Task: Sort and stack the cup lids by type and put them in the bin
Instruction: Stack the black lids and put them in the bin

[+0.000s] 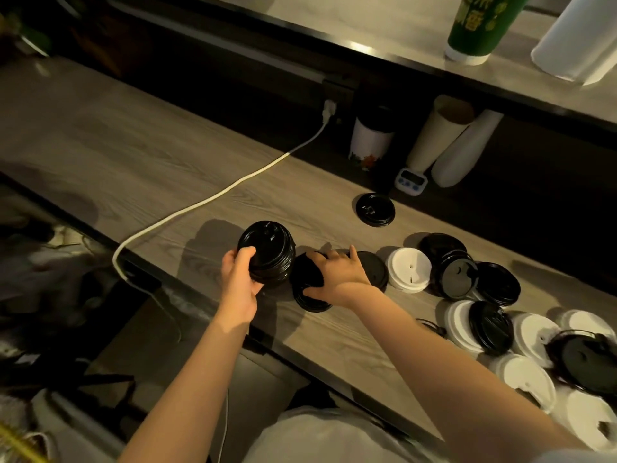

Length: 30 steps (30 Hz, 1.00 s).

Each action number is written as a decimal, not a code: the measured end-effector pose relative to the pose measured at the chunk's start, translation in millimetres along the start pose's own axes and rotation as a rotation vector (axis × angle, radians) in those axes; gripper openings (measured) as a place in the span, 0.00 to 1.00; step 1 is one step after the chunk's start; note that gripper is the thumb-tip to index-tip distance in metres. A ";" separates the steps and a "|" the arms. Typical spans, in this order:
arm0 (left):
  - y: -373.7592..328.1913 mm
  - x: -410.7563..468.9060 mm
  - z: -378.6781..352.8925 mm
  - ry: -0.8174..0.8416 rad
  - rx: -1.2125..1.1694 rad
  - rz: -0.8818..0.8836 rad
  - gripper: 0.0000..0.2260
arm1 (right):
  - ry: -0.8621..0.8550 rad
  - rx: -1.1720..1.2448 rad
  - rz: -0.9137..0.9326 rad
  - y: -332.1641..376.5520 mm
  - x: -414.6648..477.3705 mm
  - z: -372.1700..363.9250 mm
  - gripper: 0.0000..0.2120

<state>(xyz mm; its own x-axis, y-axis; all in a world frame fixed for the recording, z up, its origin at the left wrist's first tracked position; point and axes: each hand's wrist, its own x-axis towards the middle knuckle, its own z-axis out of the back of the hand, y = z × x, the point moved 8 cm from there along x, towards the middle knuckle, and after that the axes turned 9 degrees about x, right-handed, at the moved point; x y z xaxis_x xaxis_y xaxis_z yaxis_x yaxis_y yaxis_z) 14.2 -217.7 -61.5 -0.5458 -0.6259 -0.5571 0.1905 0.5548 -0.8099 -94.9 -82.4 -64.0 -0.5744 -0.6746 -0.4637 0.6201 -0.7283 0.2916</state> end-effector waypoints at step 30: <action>21.4 -51.9 -97.0 0.450 0.151 0.149 0.21 | -0.471 0.650 0.379 -6.0 -91.4 81.3 0.38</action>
<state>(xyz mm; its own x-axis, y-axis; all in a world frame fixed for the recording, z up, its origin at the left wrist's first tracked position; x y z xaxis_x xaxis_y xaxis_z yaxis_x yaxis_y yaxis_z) -32.5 -120.2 -32.1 -0.7952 -0.2286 -0.5616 0.3914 0.5139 -0.7634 -89.6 -26.2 44.6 -0.6412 -0.7593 0.1110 0.4691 -0.2734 0.8398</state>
